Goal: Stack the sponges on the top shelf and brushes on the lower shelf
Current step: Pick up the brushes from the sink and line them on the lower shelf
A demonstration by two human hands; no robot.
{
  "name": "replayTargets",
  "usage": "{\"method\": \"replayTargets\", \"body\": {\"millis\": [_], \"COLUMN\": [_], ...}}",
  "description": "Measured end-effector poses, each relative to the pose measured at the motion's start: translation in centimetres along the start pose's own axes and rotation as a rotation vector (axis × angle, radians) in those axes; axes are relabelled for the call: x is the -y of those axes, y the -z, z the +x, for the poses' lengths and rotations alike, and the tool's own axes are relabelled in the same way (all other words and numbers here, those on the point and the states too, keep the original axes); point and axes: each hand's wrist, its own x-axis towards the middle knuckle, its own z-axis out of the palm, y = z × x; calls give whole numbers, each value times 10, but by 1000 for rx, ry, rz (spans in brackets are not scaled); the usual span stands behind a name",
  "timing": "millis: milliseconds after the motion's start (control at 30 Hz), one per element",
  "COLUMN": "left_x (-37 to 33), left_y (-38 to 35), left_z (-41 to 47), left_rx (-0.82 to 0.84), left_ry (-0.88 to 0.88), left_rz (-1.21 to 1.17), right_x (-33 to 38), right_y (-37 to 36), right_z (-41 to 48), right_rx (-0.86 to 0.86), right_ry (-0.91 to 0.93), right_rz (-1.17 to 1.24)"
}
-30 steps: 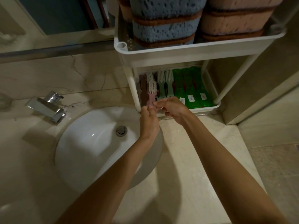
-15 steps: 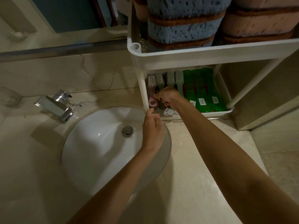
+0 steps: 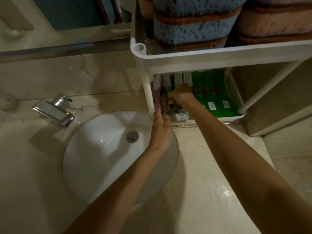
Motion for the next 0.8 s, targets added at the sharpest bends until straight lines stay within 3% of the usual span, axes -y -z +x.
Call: {"method": "replayTargets", "body": {"millis": [267,467,700,800], "left_x": [4,-4,-20,-22], "left_y": [-5,-12,-22,-21], "left_z": [25,48,77,85], "left_rx": [-19,-68,-260,-266], "left_ry": [0,-65,137,127], "left_rz": [124,197,-124,-141], "right_x": [-35,-29,-15,-9], "right_y": [5,-2,-8,-10], "right_z": [-11,-1,21,24], "right_rx": [-133,-176,-143,-151], "right_ry": [249,257,201,189], "right_rz": [-161,-133,-262,-263]}}
